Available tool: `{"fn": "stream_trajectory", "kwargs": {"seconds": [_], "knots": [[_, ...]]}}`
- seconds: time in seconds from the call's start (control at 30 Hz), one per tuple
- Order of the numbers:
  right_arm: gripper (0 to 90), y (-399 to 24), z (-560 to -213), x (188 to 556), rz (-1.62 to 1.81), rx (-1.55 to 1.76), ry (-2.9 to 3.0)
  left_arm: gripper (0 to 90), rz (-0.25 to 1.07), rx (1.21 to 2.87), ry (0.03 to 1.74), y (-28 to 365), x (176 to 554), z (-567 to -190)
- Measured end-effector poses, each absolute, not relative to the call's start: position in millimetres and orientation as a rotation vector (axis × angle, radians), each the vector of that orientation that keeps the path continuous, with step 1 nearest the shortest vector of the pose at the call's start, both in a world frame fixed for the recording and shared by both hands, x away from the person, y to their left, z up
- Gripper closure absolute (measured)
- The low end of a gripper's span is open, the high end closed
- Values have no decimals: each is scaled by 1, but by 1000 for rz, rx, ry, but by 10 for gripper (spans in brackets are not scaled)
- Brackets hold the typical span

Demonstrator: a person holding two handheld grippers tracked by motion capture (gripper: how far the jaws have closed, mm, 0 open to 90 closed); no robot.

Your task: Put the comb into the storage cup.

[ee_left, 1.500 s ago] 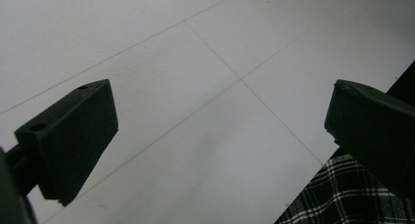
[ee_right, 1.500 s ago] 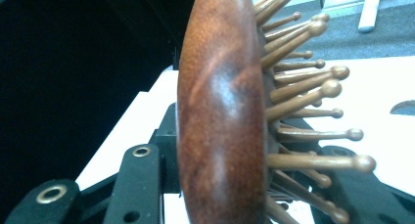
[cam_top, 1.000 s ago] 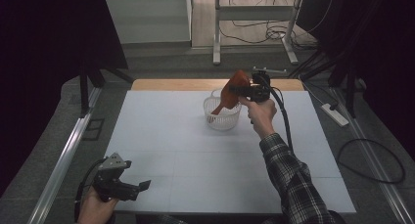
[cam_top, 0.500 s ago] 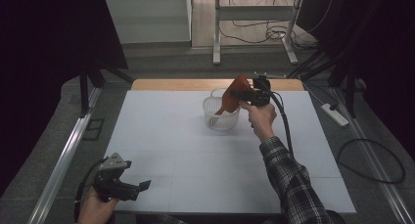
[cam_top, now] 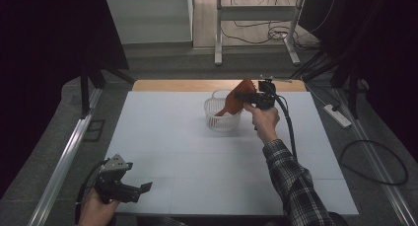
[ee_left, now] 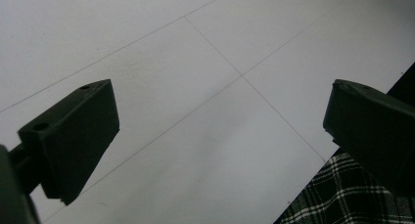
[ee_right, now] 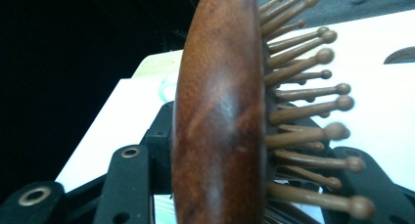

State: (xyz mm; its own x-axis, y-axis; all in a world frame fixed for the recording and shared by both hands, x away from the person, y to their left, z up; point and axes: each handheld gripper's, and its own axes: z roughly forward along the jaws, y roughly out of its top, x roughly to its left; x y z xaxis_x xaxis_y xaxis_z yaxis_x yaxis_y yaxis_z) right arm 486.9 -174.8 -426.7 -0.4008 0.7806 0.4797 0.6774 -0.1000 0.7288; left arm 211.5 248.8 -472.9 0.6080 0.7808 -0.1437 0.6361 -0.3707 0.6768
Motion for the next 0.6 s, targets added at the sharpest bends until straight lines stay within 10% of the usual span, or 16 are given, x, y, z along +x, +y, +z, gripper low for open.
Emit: {"fn": "stream_trajectory", "kwargs": {"seconds": [0.6], "knots": [[320,-177,-428,488,1506,1644,2032,9,261,2128,1112,248,212,-473]]}}
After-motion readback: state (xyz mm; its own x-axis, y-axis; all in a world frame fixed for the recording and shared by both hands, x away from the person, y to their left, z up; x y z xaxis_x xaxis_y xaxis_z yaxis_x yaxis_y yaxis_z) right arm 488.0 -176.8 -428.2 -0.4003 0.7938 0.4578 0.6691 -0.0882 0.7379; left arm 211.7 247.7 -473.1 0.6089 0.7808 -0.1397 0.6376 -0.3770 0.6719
